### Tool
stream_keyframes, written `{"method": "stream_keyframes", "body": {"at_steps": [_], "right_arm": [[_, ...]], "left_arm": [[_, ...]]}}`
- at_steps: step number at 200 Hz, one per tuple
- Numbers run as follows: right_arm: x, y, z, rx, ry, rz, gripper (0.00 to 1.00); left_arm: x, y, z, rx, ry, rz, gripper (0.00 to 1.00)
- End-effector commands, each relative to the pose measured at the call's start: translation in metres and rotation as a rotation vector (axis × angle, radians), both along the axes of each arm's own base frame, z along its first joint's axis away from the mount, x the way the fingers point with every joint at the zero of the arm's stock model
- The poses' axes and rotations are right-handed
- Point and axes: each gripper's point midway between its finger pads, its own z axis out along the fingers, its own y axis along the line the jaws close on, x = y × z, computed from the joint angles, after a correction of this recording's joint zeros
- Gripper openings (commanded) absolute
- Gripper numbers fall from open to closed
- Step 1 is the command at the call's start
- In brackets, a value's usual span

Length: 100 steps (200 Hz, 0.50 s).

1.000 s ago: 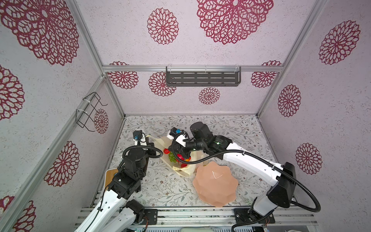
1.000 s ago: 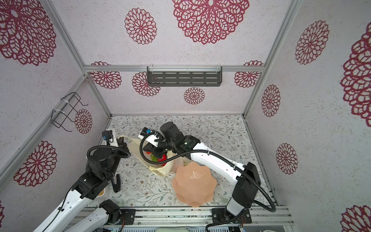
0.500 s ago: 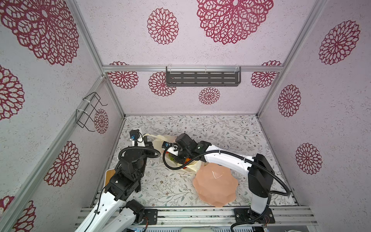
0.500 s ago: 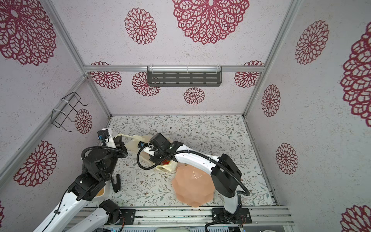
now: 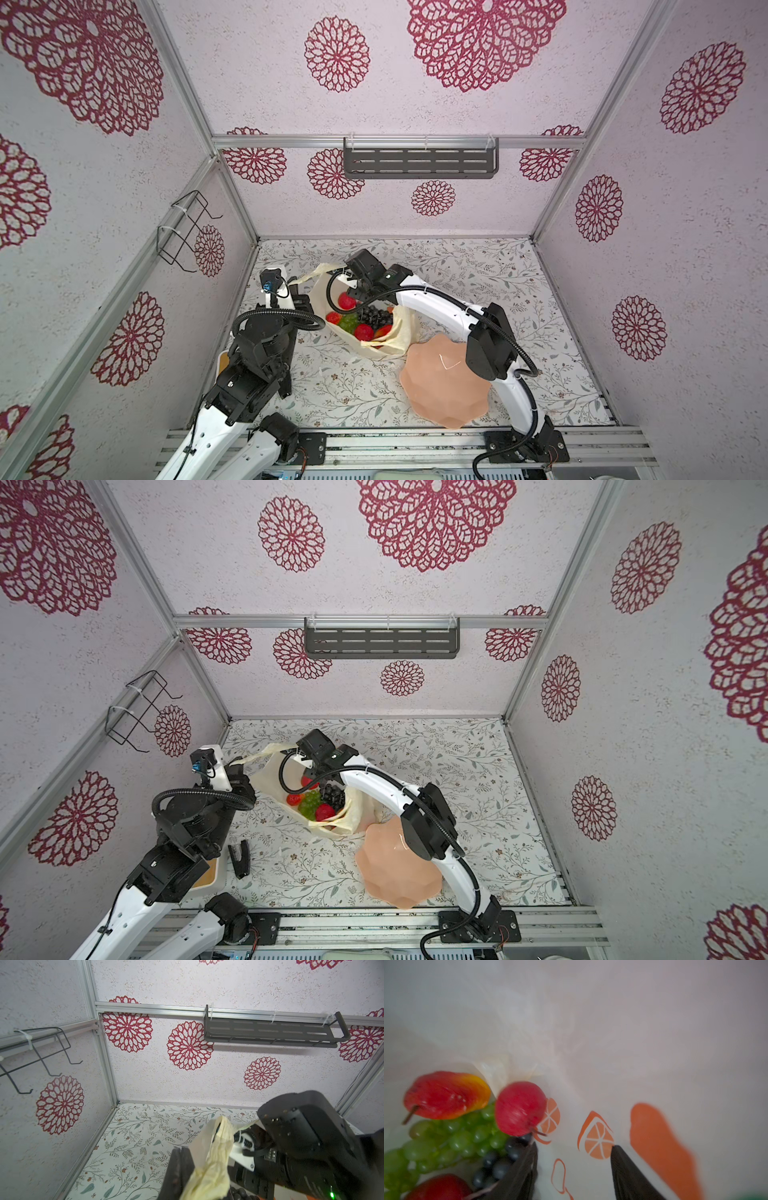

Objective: Take fruits out of the plastic bag
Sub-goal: Adjust the plastic bag at the center of the board.

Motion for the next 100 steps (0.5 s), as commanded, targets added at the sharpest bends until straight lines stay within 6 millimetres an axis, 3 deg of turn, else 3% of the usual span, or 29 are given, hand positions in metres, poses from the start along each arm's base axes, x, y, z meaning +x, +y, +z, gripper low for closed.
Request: {"method": "stream_keyframes", "body": {"at_steps": [1, 19, 63, 100], "right_arm": [[0.016, -0.029, 0.037, 0.014, -0.092, -0.175, 0.75], [0.007, -0.029, 0.028, 0.044, -0.056, -0.177, 0.79], [-0.043, -0.011, -0.016, 0.205, 0.107, -0.065, 0.83], [-0.064, -0.002, -0.028, 0.305, 0.188, -0.048, 0.82]], "left_arm": [[-0.015, 0.013, -0.006, 0.002, 0.0, 0.029, 0.0], [-0.025, 0.016, -0.021, -0.016, 0.025, 0.013, 0.0], [-0.042, 0.013, -0.075, -0.036, 0.131, -0.054, 0.0], [-0.052, 0.011, -0.092, -0.044, 0.169, -0.096, 0.0]]}}
